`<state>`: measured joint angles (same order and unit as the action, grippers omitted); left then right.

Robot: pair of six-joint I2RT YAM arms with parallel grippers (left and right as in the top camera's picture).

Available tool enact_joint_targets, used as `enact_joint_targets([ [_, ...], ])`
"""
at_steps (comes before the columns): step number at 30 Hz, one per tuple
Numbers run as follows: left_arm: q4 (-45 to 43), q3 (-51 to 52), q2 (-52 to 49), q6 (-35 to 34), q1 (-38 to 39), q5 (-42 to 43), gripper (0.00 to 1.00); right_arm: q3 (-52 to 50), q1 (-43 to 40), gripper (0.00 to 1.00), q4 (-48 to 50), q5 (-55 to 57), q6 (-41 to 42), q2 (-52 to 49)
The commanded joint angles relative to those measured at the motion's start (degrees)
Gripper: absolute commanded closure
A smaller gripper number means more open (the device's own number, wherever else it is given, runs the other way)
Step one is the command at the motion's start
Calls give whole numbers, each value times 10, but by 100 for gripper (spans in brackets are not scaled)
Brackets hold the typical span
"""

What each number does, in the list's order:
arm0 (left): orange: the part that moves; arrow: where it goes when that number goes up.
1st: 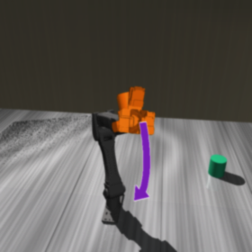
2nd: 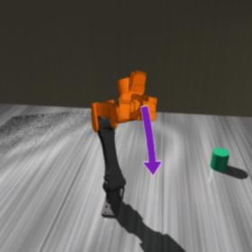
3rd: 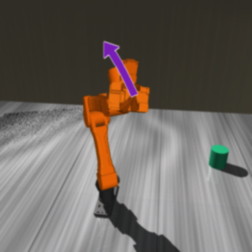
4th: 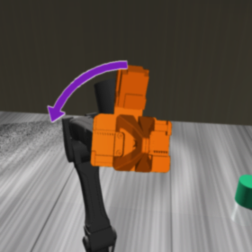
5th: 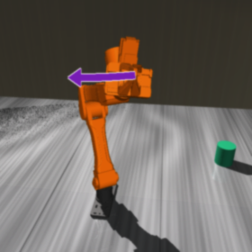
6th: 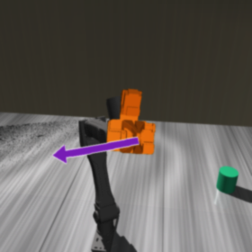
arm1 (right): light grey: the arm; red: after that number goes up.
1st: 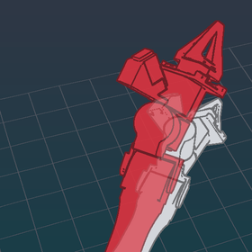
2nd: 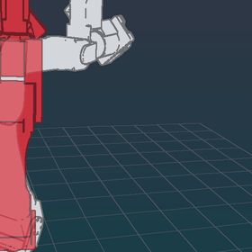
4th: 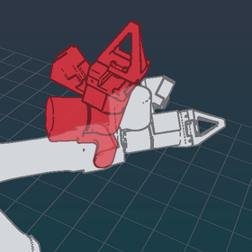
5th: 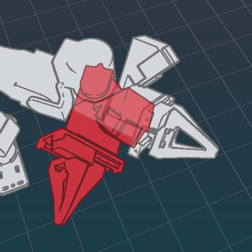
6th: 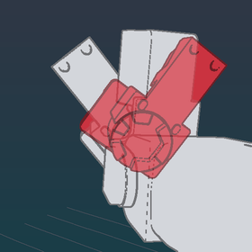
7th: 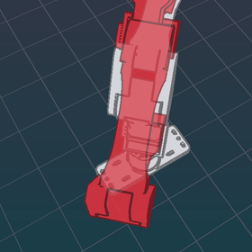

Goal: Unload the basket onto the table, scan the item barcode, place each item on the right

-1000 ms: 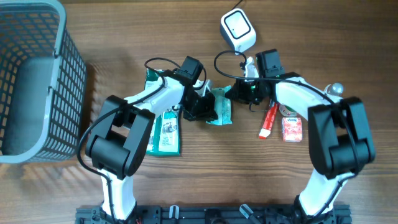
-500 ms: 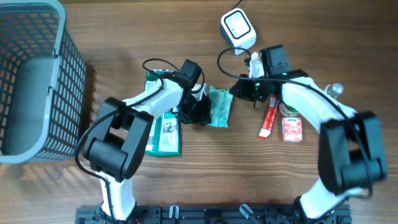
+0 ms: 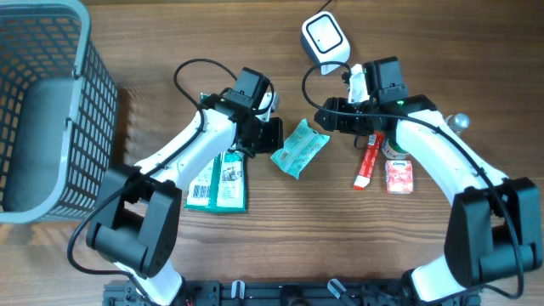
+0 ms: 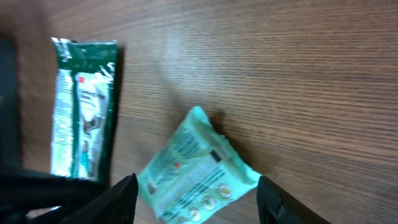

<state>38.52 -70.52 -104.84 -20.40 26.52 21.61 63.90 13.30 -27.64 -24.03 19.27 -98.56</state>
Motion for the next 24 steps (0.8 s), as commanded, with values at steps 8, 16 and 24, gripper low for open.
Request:
enact_joint_targets([
  [8,1,31,-38,0,19,-31,94,1,0,38,19,13,-29,-98],
  [16,-22,31,-84,1,19,-48,93,-4,0,37,31,-66,-47,-129],
  [24,-23,31,-98,1,19,-52,94,-7,0,39,33,-134,-47,-131],
])
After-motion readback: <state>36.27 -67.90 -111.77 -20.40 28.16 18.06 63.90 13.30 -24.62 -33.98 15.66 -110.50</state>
